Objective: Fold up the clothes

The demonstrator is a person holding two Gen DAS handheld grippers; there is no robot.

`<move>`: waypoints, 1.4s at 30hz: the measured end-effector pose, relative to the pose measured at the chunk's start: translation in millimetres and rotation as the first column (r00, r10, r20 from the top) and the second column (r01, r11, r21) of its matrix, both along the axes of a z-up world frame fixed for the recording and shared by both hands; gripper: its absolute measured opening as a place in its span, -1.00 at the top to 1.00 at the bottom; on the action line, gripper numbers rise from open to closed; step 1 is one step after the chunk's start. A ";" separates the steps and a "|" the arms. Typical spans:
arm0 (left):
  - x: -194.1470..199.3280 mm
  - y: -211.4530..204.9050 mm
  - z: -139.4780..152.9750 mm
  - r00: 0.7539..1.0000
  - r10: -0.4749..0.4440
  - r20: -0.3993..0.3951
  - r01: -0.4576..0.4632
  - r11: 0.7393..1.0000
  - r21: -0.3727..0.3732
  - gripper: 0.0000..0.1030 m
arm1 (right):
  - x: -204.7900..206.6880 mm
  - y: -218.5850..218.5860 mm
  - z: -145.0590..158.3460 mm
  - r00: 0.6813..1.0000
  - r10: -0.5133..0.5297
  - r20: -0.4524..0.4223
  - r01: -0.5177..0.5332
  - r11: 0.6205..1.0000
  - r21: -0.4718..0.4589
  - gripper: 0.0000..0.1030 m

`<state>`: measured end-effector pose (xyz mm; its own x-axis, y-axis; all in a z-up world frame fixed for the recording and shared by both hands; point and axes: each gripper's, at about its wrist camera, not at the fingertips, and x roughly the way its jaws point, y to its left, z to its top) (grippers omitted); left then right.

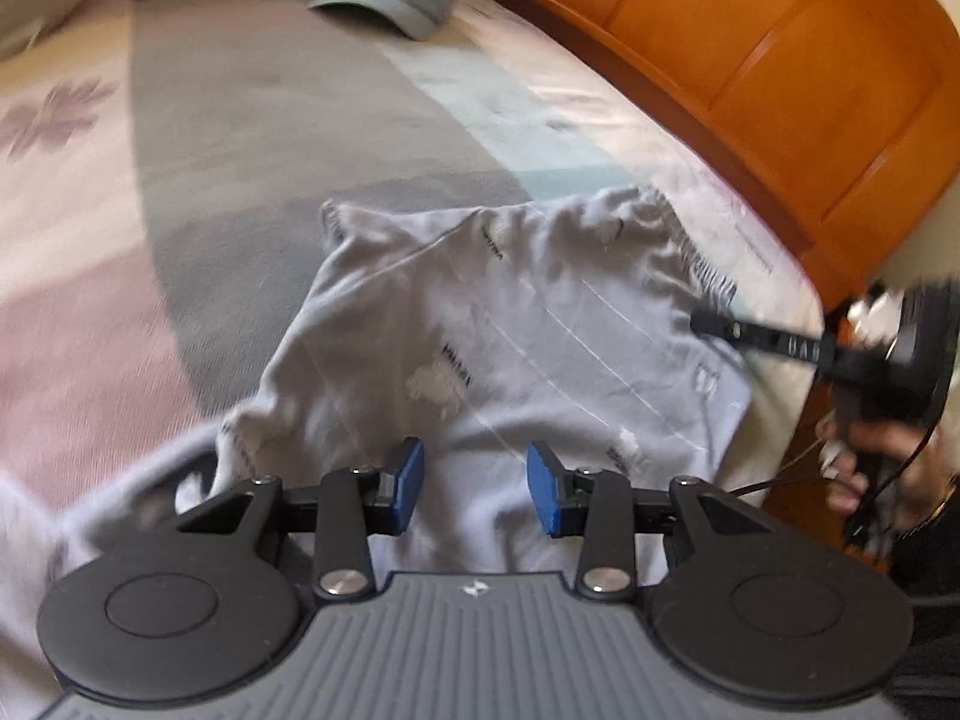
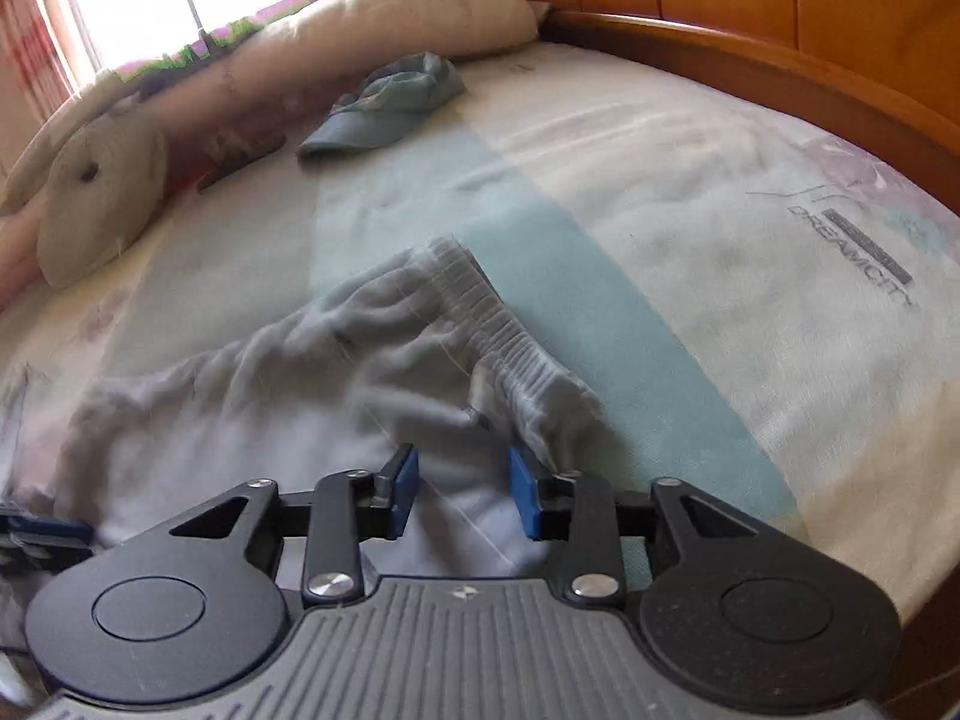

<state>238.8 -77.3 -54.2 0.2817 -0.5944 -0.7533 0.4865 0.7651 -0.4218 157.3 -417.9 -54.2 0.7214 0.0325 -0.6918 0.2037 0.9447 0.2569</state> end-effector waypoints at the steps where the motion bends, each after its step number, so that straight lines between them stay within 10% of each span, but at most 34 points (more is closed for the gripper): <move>1: 0.0 5.2 2.6 1.000 0.024 -0.009 -0.024 1.000 -0.012 0.27 | -3.4 -0.8 -0.7 1.000 0.004 -0.005 -0.004 1.000 -0.005 0.31; 9: 18.5 27.1 44.9 0.983 0.136 0.122 -0.122 0.986 -0.113 0.16 | 19.2 38.1 27.4 0.983 0.181 0.042 -0.179 0.982 -0.060 -0.03; 16: 26.3 33.0 15.1 0.986 0.141 0.085 -0.137 0.989 -0.047 0.15 | 43.8 95.2 24.5 0.950 0.312 -0.006 -0.311 0.944 -0.109 -0.05; 38: 49.7 58.7 -13.7 0.979 -0.175 -0.104 0.150 0.966 -0.208 -0.06 | 31.3 143.5 18.1 0.971 0.157 -0.180 -0.191 0.962 -0.194 -0.17; 42: 77.9 52.8 -29.0 0.967 -0.142 -0.211 0.067 0.942 -0.329 -0.09 | 28.2 151.0 22.3 0.978 0.110 -0.176 -0.146 0.967 -0.209 -0.20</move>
<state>316.7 -24.5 -83.2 0.0476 -0.8291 -0.5571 0.4182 0.5230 -0.7427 185.6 -266.9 -32.0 0.5991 -0.0483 -0.7992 0.0988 0.9950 0.0139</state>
